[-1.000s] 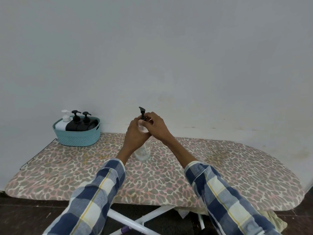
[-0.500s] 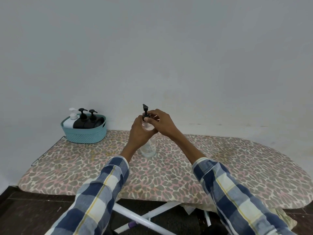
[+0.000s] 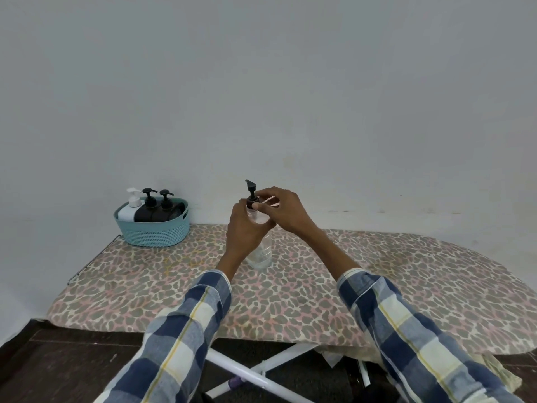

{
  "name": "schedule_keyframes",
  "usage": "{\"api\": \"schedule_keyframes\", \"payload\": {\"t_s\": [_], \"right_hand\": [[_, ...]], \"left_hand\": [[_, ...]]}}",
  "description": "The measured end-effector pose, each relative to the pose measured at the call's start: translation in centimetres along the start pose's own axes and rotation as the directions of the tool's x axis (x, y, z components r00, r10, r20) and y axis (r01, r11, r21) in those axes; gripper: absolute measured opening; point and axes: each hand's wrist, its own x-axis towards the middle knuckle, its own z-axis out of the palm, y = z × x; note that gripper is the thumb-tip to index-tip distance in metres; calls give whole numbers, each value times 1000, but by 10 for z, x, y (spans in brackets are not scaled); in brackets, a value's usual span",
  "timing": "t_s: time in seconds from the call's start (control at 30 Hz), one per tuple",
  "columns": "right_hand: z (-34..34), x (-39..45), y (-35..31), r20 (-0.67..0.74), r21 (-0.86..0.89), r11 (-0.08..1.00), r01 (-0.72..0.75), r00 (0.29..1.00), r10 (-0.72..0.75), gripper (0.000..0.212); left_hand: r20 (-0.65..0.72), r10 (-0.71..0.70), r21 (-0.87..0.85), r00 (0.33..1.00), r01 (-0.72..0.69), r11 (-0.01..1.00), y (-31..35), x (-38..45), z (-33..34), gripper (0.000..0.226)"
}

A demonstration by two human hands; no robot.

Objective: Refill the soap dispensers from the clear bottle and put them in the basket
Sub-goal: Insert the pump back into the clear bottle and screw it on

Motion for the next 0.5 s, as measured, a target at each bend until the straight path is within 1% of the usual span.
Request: {"api": "schedule_keyframes", "payload": {"t_s": [0.1, 0.17, 0.2, 0.27, 0.33, 0.37, 0.43, 0.47, 0.5], "right_hand": [[-15, 4, -10, 96, -42, 991, 124, 988, -120, 49], [-19, 12, -16, 178, -167, 954, 251, 959, -221, 61], [-20, 15, -19, 232, -254, 916, 312, 939, -255, 67], [-24, 21, -23, 309, -389, 839, 380, 912, -270, 73], [-28, 25, -29, 333, -455, 793, 404, 904, -269, 65], [-28, 27, -32, 330, -475, 781, 406, 905, -269, 57], [-27, 28, -36, 280, -487, 797, 359, 928, -247, 32], [-26, 28, -38, 249, -479, 815, 326, 941, -231, 24], [-26, 28, -38, 220, -471, 828, 304, 950, -223, 21]], "left_hand": [[7, -8, 20, 1000, 8, 1000, -1, 2, -1, 63], [24, -7, 34, 1000, 6, 999, -1, 3, 1, 64], [33, -9, 39, 999, 8, 999, 0, 3, 2, 64], [39, -14, 44, 999, 12, 999, 1, 2, 3, 63], [38, -15, 44, 999, 13, 999, 2, 1, 3, 64], [35, -15, 44, 999, 14, 999, 2, 1, 2, 66], [28, -14, 45, 999, 13, 999, 2, 0, 1, 67], [26, -9, 48, 1000, 8, 999, 2, 0, 1, 68], [25, -5, 48, 1000, 4, 999, 2, 0, 2, 68]]}}
